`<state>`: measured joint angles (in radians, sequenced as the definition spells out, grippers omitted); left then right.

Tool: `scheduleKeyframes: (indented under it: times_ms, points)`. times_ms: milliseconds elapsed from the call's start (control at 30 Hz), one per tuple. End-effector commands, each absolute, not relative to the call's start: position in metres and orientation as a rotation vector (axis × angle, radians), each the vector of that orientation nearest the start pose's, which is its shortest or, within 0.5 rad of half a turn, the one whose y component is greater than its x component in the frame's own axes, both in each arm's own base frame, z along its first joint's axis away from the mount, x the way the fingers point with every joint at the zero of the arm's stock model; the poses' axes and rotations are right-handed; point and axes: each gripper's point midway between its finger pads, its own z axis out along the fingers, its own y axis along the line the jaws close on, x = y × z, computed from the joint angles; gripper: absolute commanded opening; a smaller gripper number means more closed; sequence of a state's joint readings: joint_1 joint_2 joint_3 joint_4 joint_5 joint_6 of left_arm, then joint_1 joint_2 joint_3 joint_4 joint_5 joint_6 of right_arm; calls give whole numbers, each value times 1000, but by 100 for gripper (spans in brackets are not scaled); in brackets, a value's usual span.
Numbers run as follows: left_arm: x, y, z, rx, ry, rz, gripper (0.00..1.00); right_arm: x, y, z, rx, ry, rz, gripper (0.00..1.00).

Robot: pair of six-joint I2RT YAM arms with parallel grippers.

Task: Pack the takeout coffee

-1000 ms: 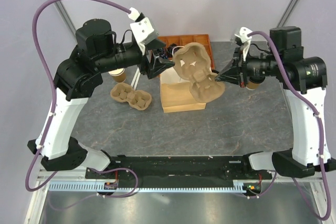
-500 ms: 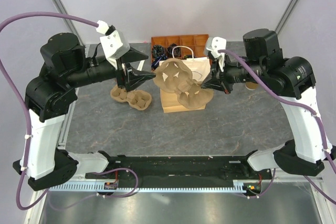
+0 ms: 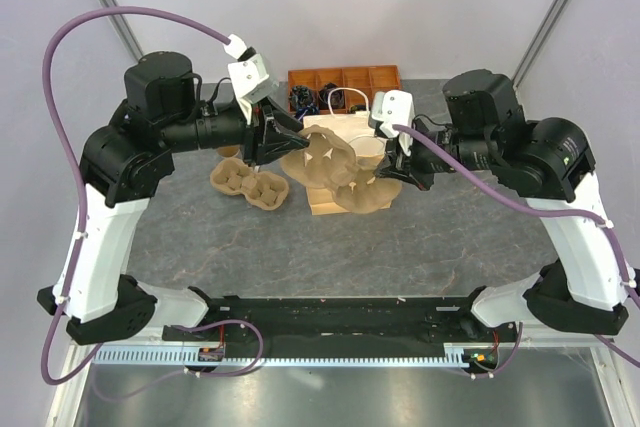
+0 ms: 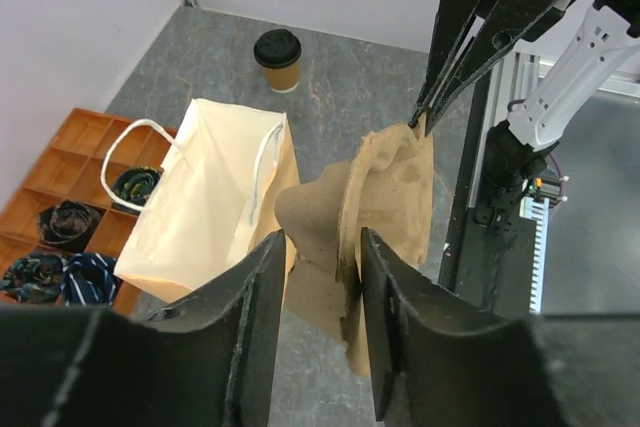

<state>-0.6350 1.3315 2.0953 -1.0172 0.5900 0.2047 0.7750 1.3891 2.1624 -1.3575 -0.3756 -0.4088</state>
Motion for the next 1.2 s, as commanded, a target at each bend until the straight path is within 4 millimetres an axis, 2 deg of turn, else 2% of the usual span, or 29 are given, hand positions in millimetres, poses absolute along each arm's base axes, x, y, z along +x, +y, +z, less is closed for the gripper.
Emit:
scheduleKeyframes:
  times_ms: [0, 100, 267, 367, 467, 500, 533, 600, 633, 733, 800, 867, 900, 967, 1000, 1033, 1067, 1100, 1167]
  points:
    - [178, -250, 472, 1158, 1537, -882, 37, 177, 230, 424, -1373, 1674, 534, 0]
    - [178, -247, 460, 1166, 1582, -871, 37, 179, 230, 422, -1372, 1680, 517, 0]
    - [177, -245, 453, 1167, 1609, -863, 39, 181, 231, 420, -1374, 1686, 504, 0]
    - [178, -244, 459, 1151, 1594, -853, 31, 179, 233, 419, -1387, 1681, 504, 0]
    - [177, -244, 461, 1142, 1590, -863, 19, 179, 232, 419, -1389, 1682, 499, 0]
    - [178, -244, 459, 1137, 1597, -861, 10, 178, 232, 420, -1390, 1679, 501, 3]
    - [177, -243, 457, 1132, 1603, -864, 6, 177, 231, 421, -1397, 1668, 503, 28]
    - [180, -239, 455, 1105, 1620, -858, 2, 174, 229, 424, -1396, 1655, 503, 54]
    - [180, -237, 454, 1084, 1632, -872, 2, 176, 227, 426, -1379, 1653, 486, 77]
    - [181, -228, 456, 1020, 1655, -965, 2, 176, 221, 429, -1351, 1636, 468, 93]
    - [175, -225, 457, 1027, 1628, -1039, 2, 173, 215, 437, -1319, 1617, 464, 98]
    - [161, -220, 460, 1052, 1583, -1059, 2, 174, 211, 452, -1264, 1583, 458, 98]
    - [162, -218, 452, 1047, 1590, -1054, 2, 176, 205, 461, -1222, 1572, 446, 98]
    - [150, -210, 454, 1044, 1548, -1036, 2, 183, 196, 485, -1119, 1538, 420, 98]
    - [154, -207, 447, 1024, 1569, -1033, 2, 188, 191, 491, -1075, 1535, 398, 98]
    - [154, -205, 450, 1002, 1559, -1031, 2, 192, 191, 502, -1033, 1512, 390, 98]
    - [152, -201, 453, 982, 1555, -1030, 2, 196, 189, 504, -1004, 1517, 379, 98]
    - [156, -195, 453, 942, 1566, -1027, 2, 208, 188, 500, -961, 1556, 337, 98]
    - [157, -189, 466, 865, 1541, -1038, 2, 224, 195, 484, -954, 1606, 314, 98]
